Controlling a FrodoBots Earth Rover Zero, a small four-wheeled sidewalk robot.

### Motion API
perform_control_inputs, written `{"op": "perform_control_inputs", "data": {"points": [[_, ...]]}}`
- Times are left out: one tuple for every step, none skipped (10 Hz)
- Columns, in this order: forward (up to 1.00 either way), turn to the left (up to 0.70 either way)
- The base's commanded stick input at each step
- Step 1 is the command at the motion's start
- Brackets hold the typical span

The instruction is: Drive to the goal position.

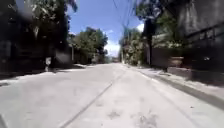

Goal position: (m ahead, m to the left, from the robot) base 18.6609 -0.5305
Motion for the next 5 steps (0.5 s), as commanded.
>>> {"op": "perform_control_inputs", "data": {"points": [[1.00, 0.00], [1.00, 0.00], [1.00, 0.00], [1.00, 0.00], [1.00, 0.00]]}}
